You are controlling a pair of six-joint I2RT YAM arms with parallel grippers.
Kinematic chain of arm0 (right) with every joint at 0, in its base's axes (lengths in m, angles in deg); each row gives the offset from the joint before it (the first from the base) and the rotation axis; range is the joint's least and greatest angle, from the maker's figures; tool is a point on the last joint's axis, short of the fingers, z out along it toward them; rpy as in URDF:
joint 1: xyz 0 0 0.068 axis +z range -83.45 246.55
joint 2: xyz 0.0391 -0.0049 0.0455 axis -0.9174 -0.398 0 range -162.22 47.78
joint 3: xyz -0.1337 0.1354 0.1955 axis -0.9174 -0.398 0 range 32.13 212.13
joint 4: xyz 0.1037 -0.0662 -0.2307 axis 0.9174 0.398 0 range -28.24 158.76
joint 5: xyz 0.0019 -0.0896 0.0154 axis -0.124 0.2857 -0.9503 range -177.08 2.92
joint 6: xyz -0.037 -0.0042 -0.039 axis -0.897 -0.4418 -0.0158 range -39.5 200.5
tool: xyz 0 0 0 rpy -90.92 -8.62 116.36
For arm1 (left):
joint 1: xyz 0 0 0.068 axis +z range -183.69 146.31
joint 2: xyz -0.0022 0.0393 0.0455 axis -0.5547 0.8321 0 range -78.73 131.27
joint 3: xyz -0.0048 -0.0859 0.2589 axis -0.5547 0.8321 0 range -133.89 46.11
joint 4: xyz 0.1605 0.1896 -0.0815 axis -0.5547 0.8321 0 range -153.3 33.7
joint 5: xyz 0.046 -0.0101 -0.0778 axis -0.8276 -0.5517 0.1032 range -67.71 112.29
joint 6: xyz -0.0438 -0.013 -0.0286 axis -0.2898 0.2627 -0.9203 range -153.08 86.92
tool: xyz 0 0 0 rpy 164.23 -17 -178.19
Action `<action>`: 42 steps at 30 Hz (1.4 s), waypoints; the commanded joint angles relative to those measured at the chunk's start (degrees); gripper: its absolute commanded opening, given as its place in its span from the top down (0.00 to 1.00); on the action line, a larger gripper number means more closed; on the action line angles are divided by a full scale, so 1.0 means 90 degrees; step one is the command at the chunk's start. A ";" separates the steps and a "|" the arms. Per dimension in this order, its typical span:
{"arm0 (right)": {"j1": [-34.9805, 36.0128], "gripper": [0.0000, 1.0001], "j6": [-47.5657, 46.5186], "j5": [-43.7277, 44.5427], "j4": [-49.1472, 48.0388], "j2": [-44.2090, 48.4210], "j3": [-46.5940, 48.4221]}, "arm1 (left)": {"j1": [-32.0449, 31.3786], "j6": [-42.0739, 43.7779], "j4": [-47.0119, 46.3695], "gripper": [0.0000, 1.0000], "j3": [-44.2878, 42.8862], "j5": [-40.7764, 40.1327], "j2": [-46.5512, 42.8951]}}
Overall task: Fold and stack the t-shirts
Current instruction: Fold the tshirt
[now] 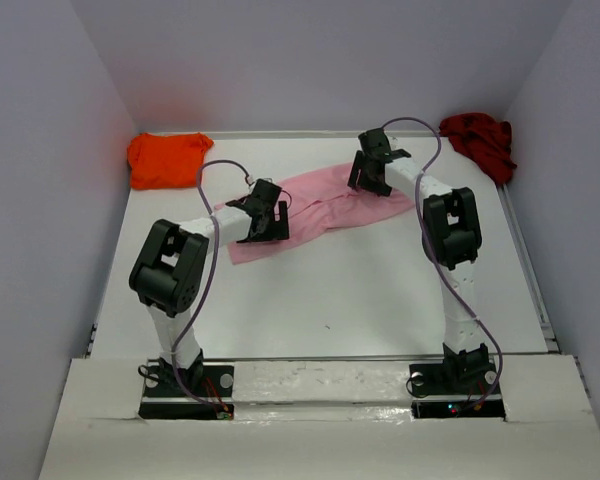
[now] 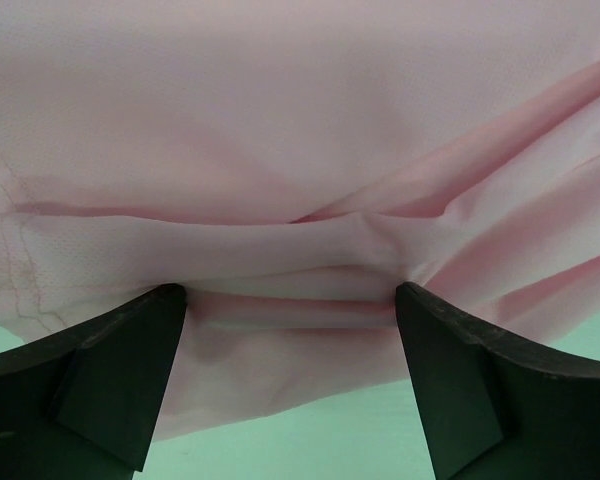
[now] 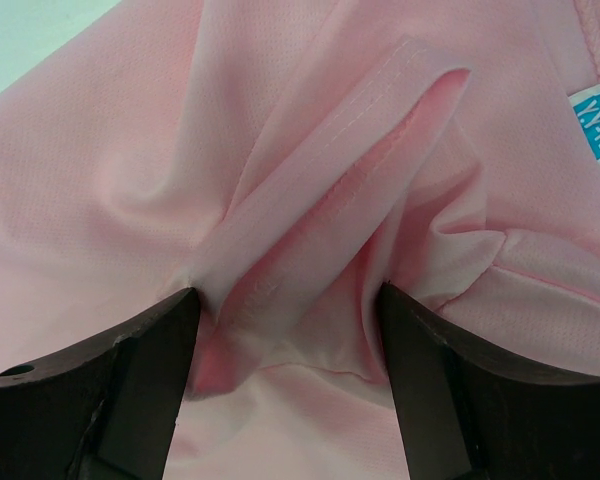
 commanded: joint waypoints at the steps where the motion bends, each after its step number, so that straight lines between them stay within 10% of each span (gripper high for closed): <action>1: -0.0042 0.23 -0.0166 -0.0310 0.0130 -0.0158 0.0366 | -0.0255 -0.0369 0.0133 0.01 0.0430 0.0424 -0.0360; 16: -0.0042 0.23 -0.0499 -0.0145 0.0257 -0.0275 0.0689 | -0.1574 -0.0974 0.0133 0.01 0.1465 0.0318 -0.1239; 42: -0.0159 0.23 -0.0616 -0.0652 0.0189 -0.0675 0.1528 | -0.1643 -0.1668 0.0465 0.01 0.2560 -0.0093 -0.2685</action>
